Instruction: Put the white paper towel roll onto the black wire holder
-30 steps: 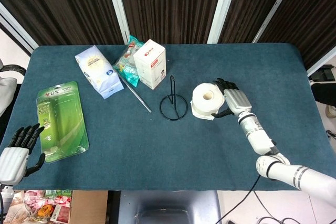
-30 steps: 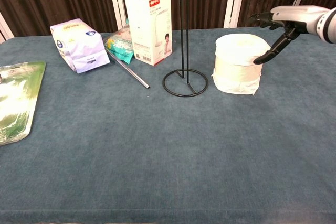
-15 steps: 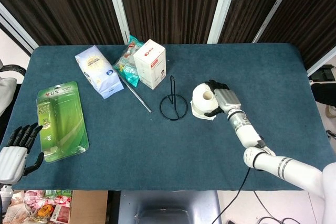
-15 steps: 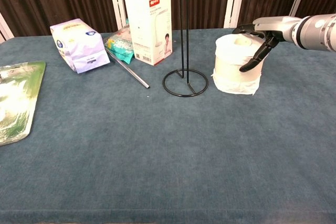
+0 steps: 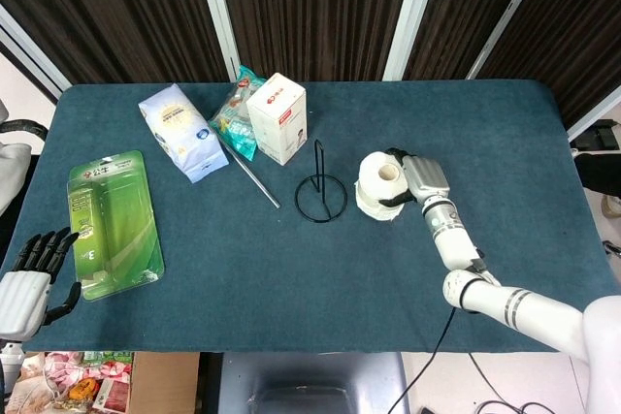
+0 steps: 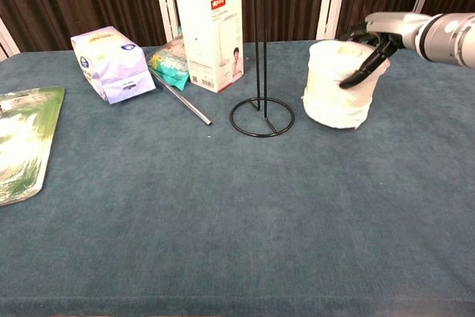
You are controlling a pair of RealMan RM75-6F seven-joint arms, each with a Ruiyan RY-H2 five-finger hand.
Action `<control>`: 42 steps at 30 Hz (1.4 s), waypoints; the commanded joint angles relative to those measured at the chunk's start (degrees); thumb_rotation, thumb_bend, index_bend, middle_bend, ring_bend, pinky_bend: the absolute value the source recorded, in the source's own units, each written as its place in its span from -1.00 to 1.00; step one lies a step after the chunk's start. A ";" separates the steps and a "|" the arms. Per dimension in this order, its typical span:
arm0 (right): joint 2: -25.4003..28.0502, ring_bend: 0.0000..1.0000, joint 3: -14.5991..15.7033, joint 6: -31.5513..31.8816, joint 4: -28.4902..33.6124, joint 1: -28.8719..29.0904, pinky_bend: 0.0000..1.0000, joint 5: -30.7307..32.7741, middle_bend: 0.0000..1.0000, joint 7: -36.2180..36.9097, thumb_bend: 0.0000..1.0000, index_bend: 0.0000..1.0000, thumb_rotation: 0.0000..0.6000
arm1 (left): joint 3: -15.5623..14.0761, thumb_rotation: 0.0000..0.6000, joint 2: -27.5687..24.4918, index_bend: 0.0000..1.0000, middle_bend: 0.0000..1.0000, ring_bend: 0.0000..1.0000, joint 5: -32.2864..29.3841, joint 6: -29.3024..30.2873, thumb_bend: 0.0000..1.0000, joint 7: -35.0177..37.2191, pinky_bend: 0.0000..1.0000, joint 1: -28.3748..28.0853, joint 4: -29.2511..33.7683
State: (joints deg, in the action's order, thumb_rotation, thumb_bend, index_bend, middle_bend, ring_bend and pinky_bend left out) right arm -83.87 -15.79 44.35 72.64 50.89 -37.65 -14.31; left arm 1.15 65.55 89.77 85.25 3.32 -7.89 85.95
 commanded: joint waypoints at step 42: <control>20.86 0.02 -12.80 22.47 40.79 12.67 -0.02 17.39 0.11 -13.27 -0.45 0.48 1.00 | -0.32 1.00 -0.02 -1.00 -0.97 -1.00 0.25 -0.99 -0.06 0.01 -0.89 -0.42 0.05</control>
State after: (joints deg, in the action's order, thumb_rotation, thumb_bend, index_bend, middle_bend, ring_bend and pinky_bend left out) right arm -62.10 -29.18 66.12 113.95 62.83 -20.97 -26.61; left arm 0.85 65.54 89.99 84.21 3.31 -8.35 86.00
